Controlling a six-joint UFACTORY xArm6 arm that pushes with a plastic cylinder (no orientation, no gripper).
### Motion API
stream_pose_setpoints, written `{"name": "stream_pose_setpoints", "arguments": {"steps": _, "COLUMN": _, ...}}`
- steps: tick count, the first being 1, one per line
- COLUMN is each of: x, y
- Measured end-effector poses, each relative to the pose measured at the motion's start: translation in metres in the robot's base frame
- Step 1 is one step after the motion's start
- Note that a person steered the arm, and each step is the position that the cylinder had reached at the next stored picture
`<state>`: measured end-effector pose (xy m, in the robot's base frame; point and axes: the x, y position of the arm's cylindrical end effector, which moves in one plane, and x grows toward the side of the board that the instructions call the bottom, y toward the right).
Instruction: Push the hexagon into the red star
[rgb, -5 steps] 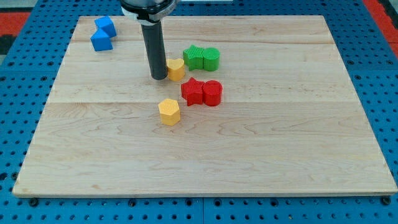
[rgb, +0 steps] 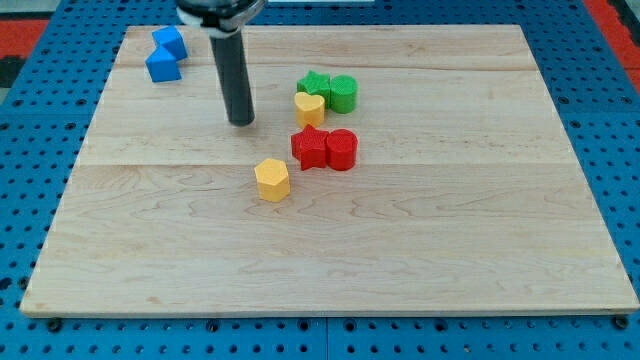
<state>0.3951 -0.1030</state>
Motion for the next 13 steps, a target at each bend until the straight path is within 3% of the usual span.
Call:
{"name": "stream_pose_setpoints", "arguments": {"steps": 1, "x": 0.091, "y": 0.000}}
{"name": "stream_pose_setpoints", "arguments": {"steps": 2, "x": 0.134, "y": 0.027}}
{"name": "stream_pose_setpoints", "arguments": {"steps": 4, "x": 0.107, "y": 0.040}}
{"name": "stream_pose_setpoints", "arguments": {"steps": 5, "x": 0.079, "y": 0.016}}
{"name": "stream_pose_setpoints", "arguments": {"steps": 6, "x": 0.105, "y": 0.034}}
{"name": "stream_pose_setpoints", "arguments": {"steps": 7, "x": 0.100, "y": 0.085}}
{"name": "stream_pose_setpoints", "arguments": {"steps": 9, "x": 0.066, "y": 0.025}}
{"name": "stream_pose_setpoints", "arguments": {"steps": 10, "x": 0.084, "y": 0.007}}
{"name": "stream_pose_setpoints", "arguments": {"steps": 11, "x": 0.051, "y": -0.018}}
{"name": "stream_pose_setpoints", "arguments": {"steps": 12, "x": 0.036, "y": 0.017}}
{"name": "stream_pose_setpoints", "arguments": {"steps": 13, "x": 0.036, "y": 0.010}}
